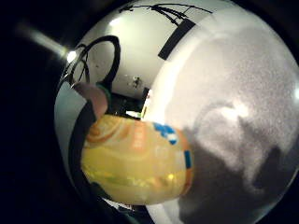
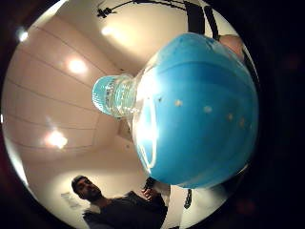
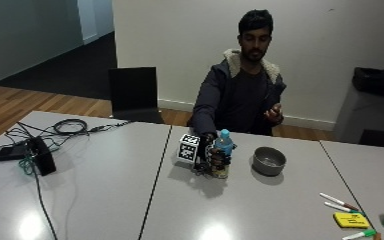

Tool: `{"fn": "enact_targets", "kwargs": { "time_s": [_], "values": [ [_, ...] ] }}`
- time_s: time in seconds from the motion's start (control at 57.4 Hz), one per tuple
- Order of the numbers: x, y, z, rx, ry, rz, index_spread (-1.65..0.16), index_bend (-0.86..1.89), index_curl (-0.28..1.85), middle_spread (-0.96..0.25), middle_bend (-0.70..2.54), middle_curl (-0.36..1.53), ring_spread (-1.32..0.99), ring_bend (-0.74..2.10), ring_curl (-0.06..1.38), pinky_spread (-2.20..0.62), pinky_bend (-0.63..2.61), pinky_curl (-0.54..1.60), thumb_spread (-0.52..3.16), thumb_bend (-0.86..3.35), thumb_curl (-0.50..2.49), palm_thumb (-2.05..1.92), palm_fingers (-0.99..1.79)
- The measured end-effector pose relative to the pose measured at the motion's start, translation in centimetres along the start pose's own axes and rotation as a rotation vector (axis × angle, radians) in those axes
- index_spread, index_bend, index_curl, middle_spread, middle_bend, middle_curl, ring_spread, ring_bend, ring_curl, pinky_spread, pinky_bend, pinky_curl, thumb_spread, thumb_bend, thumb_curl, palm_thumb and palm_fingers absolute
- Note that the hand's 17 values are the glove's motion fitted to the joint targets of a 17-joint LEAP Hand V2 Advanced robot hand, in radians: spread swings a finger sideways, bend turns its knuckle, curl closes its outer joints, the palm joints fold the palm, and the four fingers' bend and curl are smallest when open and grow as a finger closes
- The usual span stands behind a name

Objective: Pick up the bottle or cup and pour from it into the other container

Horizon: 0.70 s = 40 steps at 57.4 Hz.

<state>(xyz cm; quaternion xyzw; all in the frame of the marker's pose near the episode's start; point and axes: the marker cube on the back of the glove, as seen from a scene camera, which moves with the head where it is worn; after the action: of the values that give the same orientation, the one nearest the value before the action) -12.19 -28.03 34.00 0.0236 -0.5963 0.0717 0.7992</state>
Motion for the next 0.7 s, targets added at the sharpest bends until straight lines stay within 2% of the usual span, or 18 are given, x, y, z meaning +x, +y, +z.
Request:
{"fn": "enact_targets", "kwargs": {
  "time_s": [0.209, 0.296, 0.401, 0.47, 0.558, 0.61, 0.68, 0.697],
  "values": [
    [-2.3, 0.7, -0.3, 0.017, -0.024, -0.044, -0.32, 0.12, 0.27, -0.3, 0.35, 0.42, -0.23, 0.61, 0.4, -0.14, 0.57, 0.33, 0.65, -0.03, 0.48, 0.95, 1.21],
    [-4.8, 1.3, -0.4, 0.0, -0.019, -0.13, -0.32, 0.12, 0.28, -0.3, 0.35, 0.42, -0.23, 0.62, 0.4, -0.15, 0.57, 0.33, 0.65, -0.03, 0.49, 0.95, 1.21],
    [-8.5, 2.4, -0.5, -0.164, 0.083, -0.271, -0.32, 0.12, 0.28, -0.3, 0.35, 0.43, -0.23, 0.61, 0.4, -0.16, 0.57, 0.34, 0.65, -0.03, 0.49, 0.95, 1.21],
    [-11.6, 2.6, 0.2, -0.224, 0.197, -0.276, -0.32, 0.12, 0.29, -0.3, 0.36, 0.43, -0.23, 0.61, 0.41, -0.16, 0.56, 0.34, 0.64, -0.03, 0.5, 0.95, 1.21],
    [-14.7, 2.4, 2.5, -0.071, 0.373, -0.277, -0.32, 0.13, 0.29, -0.3, 0.36, 0.43, -0.23, 0.61, 0.41, -0.16, 0.55, 0.34, 0.64, -0.03, 0.5, 0.95, 1.2],
    [-15.7, 3.2, 3.6, -0.04, 0.51, -0.284, -0.32, 0.13, 0.29, -0.3, 0.36, 0.43, -0.23, 0.61, 0.4, -0.16, 0.54, 0.34, 0.64, -0.03, 0.5, 0.95, 1.2],
    [-17.0, 3.7, 5.2, 0.033, 0.668, -0.223, -0.32, 0.13, 0.3, -0.3, 0.36, 0.43, -0.23, 0.6, 0.4, -0.15, 0.52, 0.34, 0.64, -0.03, 0.5, 0.95, 1.18],
    [-17.1, 4.0, 5.4, 0.012, 0.705, -0.255, -0.32, 0.13, 0.3, -0.3, 0.36, 0.43, -0.23, 0.6, 0.4, -0.15, 0.51, 0.34, 0.64, -0.03, 0.5, 0.95, 1.18]
  ]
}}
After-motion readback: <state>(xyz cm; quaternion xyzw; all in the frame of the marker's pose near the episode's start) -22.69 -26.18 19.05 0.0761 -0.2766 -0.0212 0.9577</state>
